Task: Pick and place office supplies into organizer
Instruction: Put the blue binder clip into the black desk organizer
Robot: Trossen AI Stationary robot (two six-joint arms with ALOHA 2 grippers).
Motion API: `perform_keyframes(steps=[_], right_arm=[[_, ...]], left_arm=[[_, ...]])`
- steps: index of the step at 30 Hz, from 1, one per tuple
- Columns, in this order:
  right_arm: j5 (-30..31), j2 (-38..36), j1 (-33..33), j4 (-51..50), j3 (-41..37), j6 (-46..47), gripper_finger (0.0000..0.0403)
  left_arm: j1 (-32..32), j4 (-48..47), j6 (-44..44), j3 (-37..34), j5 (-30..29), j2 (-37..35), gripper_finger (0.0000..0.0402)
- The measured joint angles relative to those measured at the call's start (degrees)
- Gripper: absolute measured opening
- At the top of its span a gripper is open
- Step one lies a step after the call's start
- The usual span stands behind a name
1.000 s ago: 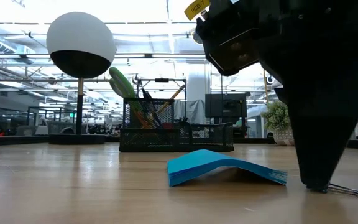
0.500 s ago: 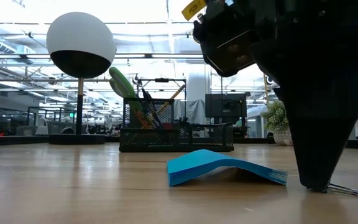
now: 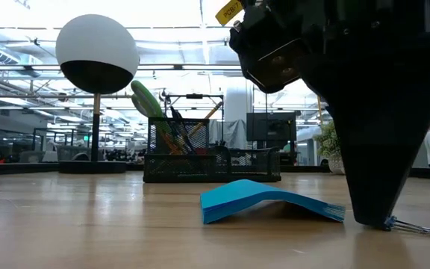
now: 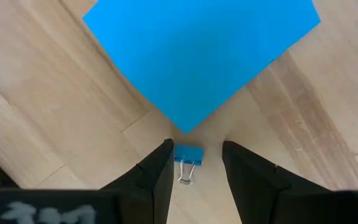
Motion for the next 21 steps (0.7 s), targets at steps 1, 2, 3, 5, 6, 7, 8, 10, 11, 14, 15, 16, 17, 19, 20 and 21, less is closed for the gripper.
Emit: perform_keyframes(steps=[1,2,3,5,6,7,8,10,11,14,15,16,17,19,20,21], right_arm=[[0.1,0.0,0.0,-0.1,0.0,0.0,0.0134],[0.4,0.0,0.0,-0.2,0.0,0.3,0.0134],[0.7,0.0,-0.1,-0.5,0.0,1.0,0.0134],[1.6,0.0,-0.3,-1.1,0.0,2.8,0.0134],[1.7,0.0,-0.4,-1.2,0.0,3.5,0.0134],[1.7,0.0,-0.6,-1.4,0.0,3.7,0.0134],[1.7,0.0,-0.7,-1.5,0.0,3.7,0.0134],[2.1,0.0,-0.7,-1.6,0.0,4.2,0.0134],[2.4,0.0,-0.7,-1.7,0.0,4.5,0.0134],[3.3,0.0,-0.7,-1.9,0.0,5.0,0.0134],[3.4,0.0,-0.7,-1.9,0.0,5.1,0.0134],[3.4,0.0,-0.7,-1.9,-0.1,5.1,0.0134],[3.4,0.0,-0.7,-1.9,0.0,5.0,0.0134],[3.3,0.0,-0.4,-2.0,0.0,3.6,0.0134],[3.3,0.0,-0.3,-2.2,0.3,2.8,0.0134],[3.3,0.1,-0.3,-2.5,0.7,1.8,0.0134]], left_arm=[[0.0,0.0,0.0,0.0,0.0,0.0,0.0145],[0.0,0.0,0.0,0.0,0.0,0.0,0.0145],[0.0,0.0,0.0,0.0,0.0,0.0,0.0145],[0.0,0.0,0.0,0.0,0.0,0.0,0.0145],[0.0,0.0,0.0,0.0,0.0,0.0,0.0145],[0.0,0.0,0.0,0.0,0.0,0.0,0.0145],[0.0,0.0,0.0,0.0,0.0,0.0,0.0145],[0.0,0.0,0.0,0.0,0.0,0.0,0.0145],[0.0,0.0,0.0,0.0,0.0,0.0,0.0145],[0.0,0.0,0.0,0.0,0.0,0.0,0.0145],[0.0,0.0,0.0,0.0,0.0,0.0,0.0145],[0.0,0.0,0.0,0.0,0.0,0.0,0.0145],[0.0,0.0,0.0,0.0,0.0,0.0,0.0145],[0.0,0.0,0.0,0.0,0.0,0.0,0.0145],[0.0,0.0,0.0,0.0,0.0,0.0,0.0145],[0.0,0.0,0.0,0.0,0.0,0.0,0.0145]])
